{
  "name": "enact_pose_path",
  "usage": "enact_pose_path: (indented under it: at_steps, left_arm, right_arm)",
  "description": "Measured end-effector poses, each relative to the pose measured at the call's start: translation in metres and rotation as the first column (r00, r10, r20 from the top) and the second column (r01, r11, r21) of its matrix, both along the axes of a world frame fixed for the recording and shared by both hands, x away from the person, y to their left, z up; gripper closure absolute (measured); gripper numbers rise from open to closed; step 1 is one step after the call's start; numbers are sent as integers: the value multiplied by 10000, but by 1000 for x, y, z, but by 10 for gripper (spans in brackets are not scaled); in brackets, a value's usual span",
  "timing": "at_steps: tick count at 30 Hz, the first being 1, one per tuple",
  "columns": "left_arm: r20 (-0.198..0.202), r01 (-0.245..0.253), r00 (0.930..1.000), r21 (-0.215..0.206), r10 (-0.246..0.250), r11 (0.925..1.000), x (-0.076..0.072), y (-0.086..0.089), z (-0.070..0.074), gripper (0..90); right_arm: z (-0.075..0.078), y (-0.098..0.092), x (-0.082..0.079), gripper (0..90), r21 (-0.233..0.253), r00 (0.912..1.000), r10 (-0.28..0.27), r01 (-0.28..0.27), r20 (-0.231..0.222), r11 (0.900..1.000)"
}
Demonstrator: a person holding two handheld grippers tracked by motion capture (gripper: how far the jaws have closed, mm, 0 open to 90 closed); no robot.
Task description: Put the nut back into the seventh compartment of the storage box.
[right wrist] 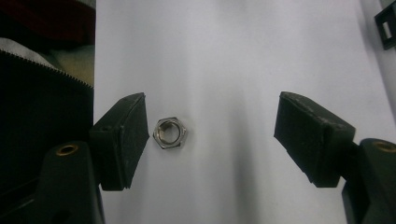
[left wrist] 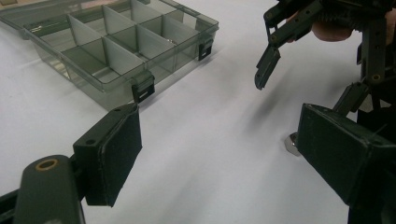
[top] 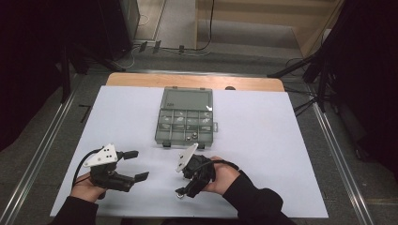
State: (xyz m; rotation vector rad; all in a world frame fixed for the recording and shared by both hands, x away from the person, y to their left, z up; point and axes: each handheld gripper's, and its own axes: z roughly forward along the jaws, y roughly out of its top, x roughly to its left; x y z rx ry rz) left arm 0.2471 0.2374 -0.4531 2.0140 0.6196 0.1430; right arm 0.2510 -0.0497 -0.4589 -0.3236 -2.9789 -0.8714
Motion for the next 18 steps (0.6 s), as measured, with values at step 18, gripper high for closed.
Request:
enact_pose_path:
  at_steps: [18]
  left_arm:
    - [-3, -11, 10000, -16, 11, 10000, 0, 0, 1, 147]
  right_arm:
    - [-15, 9, -11, 349, -624, 9974, 653, -670, -289, 9958]
